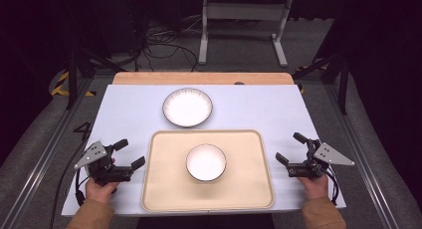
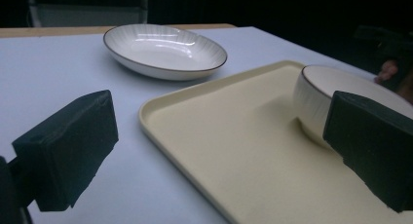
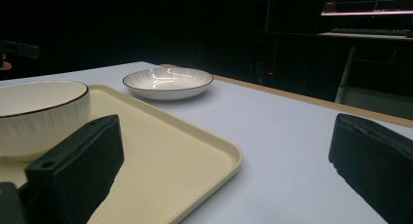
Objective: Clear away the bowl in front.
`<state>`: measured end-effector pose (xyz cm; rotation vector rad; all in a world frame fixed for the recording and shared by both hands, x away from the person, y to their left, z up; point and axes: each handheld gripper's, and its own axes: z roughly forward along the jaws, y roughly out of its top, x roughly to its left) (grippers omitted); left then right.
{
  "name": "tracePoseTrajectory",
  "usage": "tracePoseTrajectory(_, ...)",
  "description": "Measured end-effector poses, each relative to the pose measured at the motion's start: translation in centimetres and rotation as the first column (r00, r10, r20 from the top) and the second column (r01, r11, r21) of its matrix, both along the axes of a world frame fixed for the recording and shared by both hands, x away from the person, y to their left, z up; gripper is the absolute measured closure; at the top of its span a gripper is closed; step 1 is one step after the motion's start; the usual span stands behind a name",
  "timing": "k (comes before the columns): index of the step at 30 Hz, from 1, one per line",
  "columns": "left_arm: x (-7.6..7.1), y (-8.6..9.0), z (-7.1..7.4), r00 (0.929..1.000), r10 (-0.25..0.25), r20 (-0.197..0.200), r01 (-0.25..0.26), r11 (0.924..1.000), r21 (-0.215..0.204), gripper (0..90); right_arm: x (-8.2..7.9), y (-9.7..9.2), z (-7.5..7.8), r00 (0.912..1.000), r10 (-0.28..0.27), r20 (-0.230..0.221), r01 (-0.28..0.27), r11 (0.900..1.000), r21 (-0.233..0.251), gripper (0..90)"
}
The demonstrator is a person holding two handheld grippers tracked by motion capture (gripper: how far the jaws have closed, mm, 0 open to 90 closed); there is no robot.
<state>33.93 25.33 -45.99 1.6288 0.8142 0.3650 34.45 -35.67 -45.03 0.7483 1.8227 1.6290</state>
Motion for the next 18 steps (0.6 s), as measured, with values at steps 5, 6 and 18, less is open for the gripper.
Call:
tracePoseTrajectory(5,0.2,-0.2,-0.9,0.9996,0.030,0.000,-0.029,0.9977,0.061,0.2,0.0,-0.1,0.0,1.0000,-0.001,0.001,0.001,1.0000,0.007,0.2)
tracePoseTrajectory(6,0.1,-0.2,-0.9,0.9995,0.031,0.006,-0.031,0.9977,0.060,0.4,-0.1,0.0,-0.1,1.0000,-0.004,-0.001,0.004,0.9999,0.015,0.2)
tracePoseTrajectory(18,0.1,-1.0,-0.8,0.9992,0.038,0.011,-0.039,0.9910,0.128,0.7,0.2,0.3,-0.5,0.9974,-0.054,-0.047,0.054,0.9985,-0.010,0.2)
